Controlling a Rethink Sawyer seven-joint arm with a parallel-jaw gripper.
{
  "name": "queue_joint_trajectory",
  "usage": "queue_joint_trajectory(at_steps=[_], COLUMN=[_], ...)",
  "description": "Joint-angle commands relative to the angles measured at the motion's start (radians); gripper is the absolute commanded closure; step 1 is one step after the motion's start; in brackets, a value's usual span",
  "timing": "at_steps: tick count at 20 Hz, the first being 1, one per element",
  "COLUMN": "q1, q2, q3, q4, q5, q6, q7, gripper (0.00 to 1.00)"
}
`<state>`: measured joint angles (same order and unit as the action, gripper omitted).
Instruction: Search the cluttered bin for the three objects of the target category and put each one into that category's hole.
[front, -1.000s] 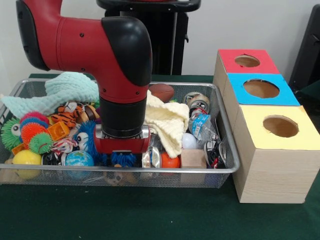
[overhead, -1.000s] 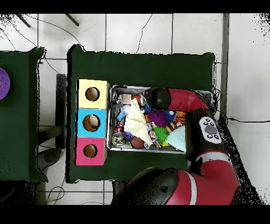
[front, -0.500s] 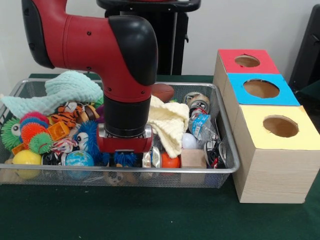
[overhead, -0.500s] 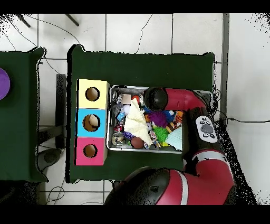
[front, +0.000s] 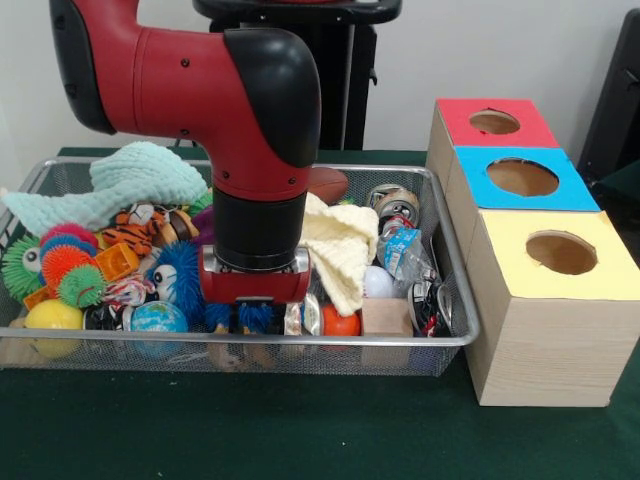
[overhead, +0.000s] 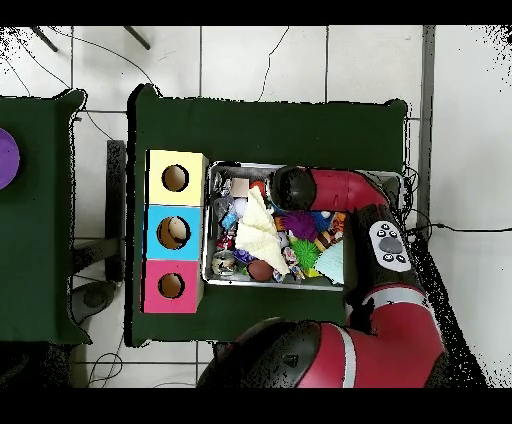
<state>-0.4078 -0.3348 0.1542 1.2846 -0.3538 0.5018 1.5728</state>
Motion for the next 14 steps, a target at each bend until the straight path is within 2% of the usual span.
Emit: queue_joint_trajectory(at_steps=[1,14], q1=[-0.022,-0.032], q2=[0.145,0.165], q3=[0.054,0.063], q4=[0.071,0.055], q5=[-0.06,-0.057], q6=[-0.314,-0.318], q7=[0.142,0.115], gripper=[1.0,1.0])
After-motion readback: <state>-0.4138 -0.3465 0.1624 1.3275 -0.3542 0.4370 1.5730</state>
